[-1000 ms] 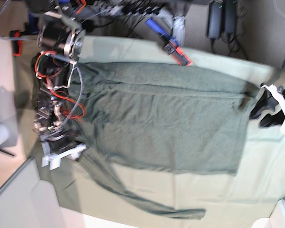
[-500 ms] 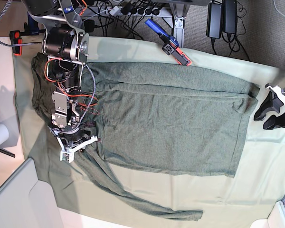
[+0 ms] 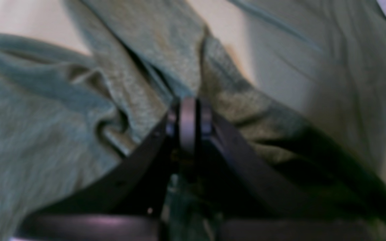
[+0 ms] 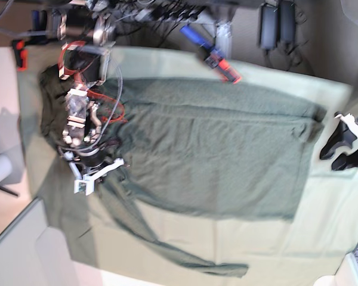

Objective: Fold the T-shirt properly
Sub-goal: 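Move right gripper to the collar corner, left gripper to the hem corner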

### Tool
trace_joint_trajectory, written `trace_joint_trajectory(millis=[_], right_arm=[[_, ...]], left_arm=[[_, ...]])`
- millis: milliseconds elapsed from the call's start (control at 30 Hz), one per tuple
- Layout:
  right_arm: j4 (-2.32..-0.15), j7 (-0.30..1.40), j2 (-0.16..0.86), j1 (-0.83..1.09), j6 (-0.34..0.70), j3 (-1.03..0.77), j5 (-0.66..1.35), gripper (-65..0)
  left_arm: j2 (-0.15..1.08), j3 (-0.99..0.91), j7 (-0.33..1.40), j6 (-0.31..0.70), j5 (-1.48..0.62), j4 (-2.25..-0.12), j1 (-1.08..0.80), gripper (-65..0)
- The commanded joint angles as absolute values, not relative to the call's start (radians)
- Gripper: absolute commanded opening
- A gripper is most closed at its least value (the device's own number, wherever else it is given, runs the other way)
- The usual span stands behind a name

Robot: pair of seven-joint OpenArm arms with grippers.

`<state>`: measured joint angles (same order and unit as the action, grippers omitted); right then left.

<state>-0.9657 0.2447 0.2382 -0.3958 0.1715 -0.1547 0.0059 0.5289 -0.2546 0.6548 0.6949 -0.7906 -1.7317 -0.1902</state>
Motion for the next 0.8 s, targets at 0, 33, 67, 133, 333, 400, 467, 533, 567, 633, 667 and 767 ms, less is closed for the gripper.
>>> trace_joint_trajectory(millis=[0, 33, 67, 133, 333, 400, 467, 533, 567, 633, 667, 767], right_arm=[[-1.017, 0.229, 0.252, -0.396, 0.168, -0.157, 0.008, -65.0], [-1.048, 0.233, 0.252, -0.37, 0.168, -0.157, 0.008, -65.0], [-1.079, 0.234, 0.252, -0.345, 0.168, -0.157, 0.007, -65.0], [-1.132, 0.236, 0.252, -0.298, 0.168, -0.159, 0.007, -65.0], [-1.251, 0.24, 0.252, -0.186, 0.168, -0.177, 0.008, -65.0], [-1.258, 0.239, 0.252, -0.17, 0.168, -0.181, 0.008, -65.0], [-1.258, 0.24, 0.252, -0.168, 0.168, -0.181, 0.013, -65.0], [-1.258, 0.24, 0.252, -0.169, 0.168, -0.181, 0.032, -64.2], [-1.258, 0.24, 0.252, -0.169, 0.168, -0.181, 0.04, -56.4], [-1.258, 0.241, 0.252, -0.168, 0.168, -0.181, 0.052, -40.5], [-1.258, 0.242, 0.252, -0.168, 0.168, -0.181, 0.053, -34.4], [-1.258, 0.244, 0.252, -0.168, 0.168, -0.181, 0.053, -28.7]], left_arm=[[0.546, -0.262, 0.624, 0.698, -0.802, -1.747, -0.169, -32.0], [0.546, -0.262, 0.619, 0.698, -0.792, -1.747, -0.162, -32.0], [0.546, -0.262, 0.61, 0.698, -0.78, -1.745, -0.153, -32.1], [0.546, -0.262, 0.592, 0.698, -0.762, -1.731, -0.132, -32.1], [0.542, -0.256, 0.548, 0.698, -0.746, -1.591, -0.015, -32.0], [0.543, -0.229, 0.524, 0.698, -0.727, -1.516, 0.042, -32.0], [0.542, -0.176, 0.49, 0.698, -0.701, -1.427, 0.109, -31.9], [0.532, -0.111, 0.445, 0.698, -0.659, -1.327, 0.186, -31.9], [0.523, -0.08, 0.417, 0.698, -0.639, -1.273, 0.225, -31.8], [0.501, -0.022, 0.364, 0.698, -0.598, -1.161, 0.304, -31.8], [0.488, 0.002, 0.339, 0.698, -0.57, -1.106, 0.343, -31.8], [0.447, 0.065, 0.253, 0.698, -0.466, -0.958, 0.442, -31.8]])
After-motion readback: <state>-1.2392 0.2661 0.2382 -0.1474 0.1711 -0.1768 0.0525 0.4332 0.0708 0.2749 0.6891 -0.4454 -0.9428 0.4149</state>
